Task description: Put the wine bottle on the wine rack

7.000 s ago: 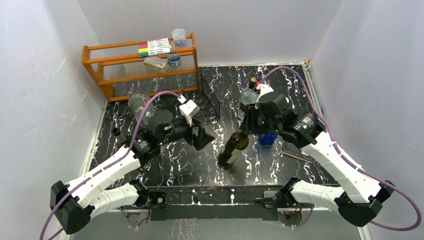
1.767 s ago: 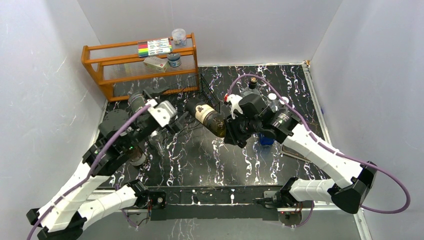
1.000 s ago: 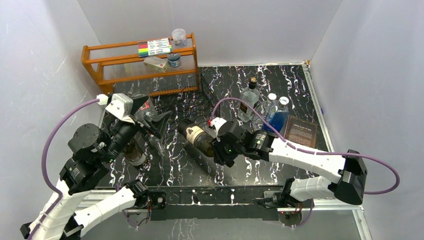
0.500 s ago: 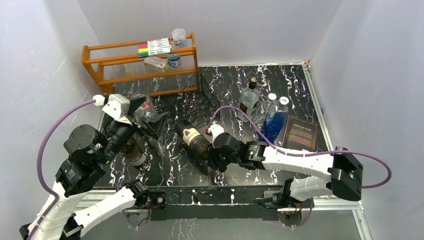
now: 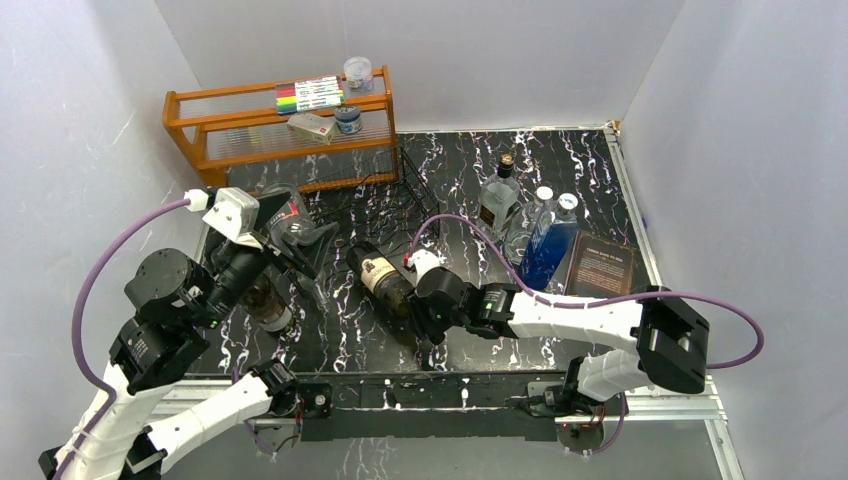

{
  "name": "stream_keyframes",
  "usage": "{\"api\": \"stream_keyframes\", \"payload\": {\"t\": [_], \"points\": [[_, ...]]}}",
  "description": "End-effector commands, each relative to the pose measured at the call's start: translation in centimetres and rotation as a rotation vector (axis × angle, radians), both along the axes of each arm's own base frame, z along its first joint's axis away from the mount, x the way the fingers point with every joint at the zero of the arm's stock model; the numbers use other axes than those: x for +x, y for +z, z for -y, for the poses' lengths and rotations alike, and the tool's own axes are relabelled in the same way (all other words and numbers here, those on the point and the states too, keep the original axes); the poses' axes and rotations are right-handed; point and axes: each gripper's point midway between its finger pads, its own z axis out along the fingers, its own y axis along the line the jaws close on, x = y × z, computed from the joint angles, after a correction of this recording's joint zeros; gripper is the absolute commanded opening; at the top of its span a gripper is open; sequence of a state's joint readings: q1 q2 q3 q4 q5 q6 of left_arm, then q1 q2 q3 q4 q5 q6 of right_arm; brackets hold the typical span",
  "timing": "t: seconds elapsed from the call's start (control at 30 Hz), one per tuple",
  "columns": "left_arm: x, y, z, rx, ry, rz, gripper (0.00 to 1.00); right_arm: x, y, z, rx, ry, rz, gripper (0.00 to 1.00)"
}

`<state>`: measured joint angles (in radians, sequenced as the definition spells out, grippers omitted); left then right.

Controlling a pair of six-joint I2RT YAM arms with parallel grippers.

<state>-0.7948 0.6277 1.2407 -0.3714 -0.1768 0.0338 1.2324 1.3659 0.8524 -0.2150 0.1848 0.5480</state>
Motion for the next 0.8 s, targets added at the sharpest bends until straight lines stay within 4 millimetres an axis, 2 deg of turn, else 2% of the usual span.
{"api": "stream_keyframes", "payload": {"t": [0.0,0.23,0.5,0.77], "points": [[0.2,0.7,-0.1,0.001,0.007,0.018,0.98,2.3,6.7,-5.1,0.292,-0.030,0.131,0.00],[0.1,0.8,-0.1,0.006,0.004,0.023,0.98,4.4,6.4,-7.8,0.340,-0.093,0.186,0.00],[0.1,0.5,0.0,0.007,0.001,0.013,0.98,7.6,8.0,-11.8,0.432,-0.181,0.275,0.00],[-0.2,1.1,0.0,-0.003,-0.011,0.023,0.98,10.1,6.7,-16.0,0.415,-0.209,0.319,0.00]]}}
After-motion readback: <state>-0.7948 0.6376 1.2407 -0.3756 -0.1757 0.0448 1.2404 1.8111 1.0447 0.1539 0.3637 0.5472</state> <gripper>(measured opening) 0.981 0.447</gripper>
